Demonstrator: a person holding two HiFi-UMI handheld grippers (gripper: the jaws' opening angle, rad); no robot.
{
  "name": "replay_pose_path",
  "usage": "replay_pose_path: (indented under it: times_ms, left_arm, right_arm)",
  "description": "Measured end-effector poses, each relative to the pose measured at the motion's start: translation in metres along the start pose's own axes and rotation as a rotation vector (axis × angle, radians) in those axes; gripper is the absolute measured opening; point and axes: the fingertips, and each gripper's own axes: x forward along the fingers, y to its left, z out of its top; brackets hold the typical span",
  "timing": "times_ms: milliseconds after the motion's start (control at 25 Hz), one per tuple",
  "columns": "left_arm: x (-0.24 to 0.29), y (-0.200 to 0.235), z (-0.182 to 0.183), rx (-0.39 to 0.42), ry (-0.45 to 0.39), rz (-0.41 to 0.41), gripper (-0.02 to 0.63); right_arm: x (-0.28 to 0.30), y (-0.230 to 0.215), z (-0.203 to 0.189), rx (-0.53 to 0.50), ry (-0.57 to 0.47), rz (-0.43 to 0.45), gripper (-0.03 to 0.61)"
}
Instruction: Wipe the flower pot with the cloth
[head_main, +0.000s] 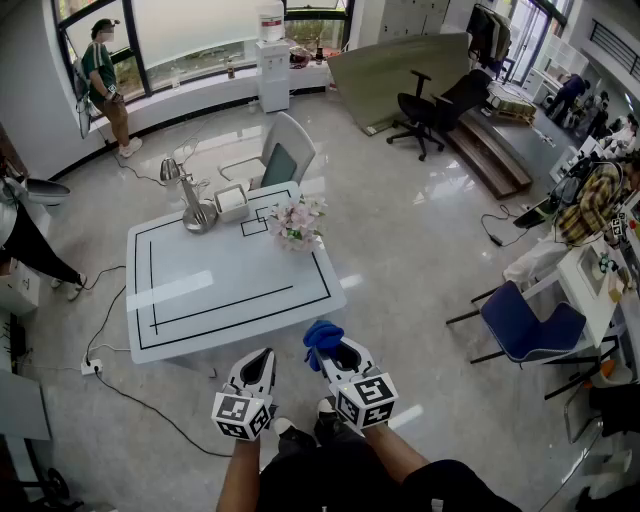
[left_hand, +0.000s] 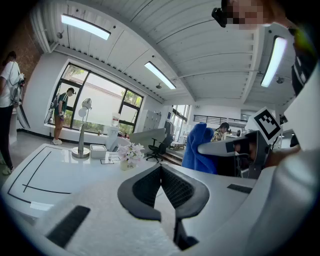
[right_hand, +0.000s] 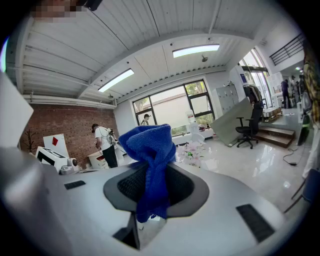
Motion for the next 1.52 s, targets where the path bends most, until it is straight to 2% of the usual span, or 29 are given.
replay_pose_path:
  times_ms: [240, 520, 720, 880, 1080, 1280, 1400, 1520]
  left_arm:
    - [0.035, -0.010, 0.004, -0.006, -0.004, -0.024, 0.006]
    - [0.056, -0.007, 0.005, -0.006, 0.010, -0.002, 0.006]
    - [0.073, -0.001, 0.007, -0.007, 0.005, 0.020, 0.006]
    - [0.082, 0.013, 0.006, -0.023, 0.005, 0.052, 0.006]
    - [0.089, 0.051, -0.009, -0.078, 0.029, 0.095, 0.006]
    - [0.119, 0.119, -0.005, -0.076, 0.042, 0.083, 0.006]
    - [0.138, 0.157, -0.004, -0.058, 0.074, 0.050, 0.006]
    - [0.152, 0.198, 0.001, -0.016, 0.107, 0.009, 0.006]
  right_arm:
    - [-0.002, -0.031, 0.007, -0.005, -0.003, -0.026, 0.098]
    - [0.013, -0.053, 0.010, 0.009, 0.004, -0.003, 0.098]
    - [0.031, -0.061, 0.014, 0.030, -0.006, 0.064, 0.098]
    - [0.059, -0.065, 0.007, 0.023, 0.038, 0.122, 0.098]
    - [0.098, -0.062, -0.006, -0.032, 0.117, 0.111, 0.098]
    - [0.184, -0.057, -0.013, -0.104, 0.159, 0.087, 0.098]
    - [0.236, -0.056, -0.023, -0.143, 0.215, 0.038, 0.098]
    - [0.293, -0.061, -0.028, -0.195, 0.258, -0.059, 0.098]
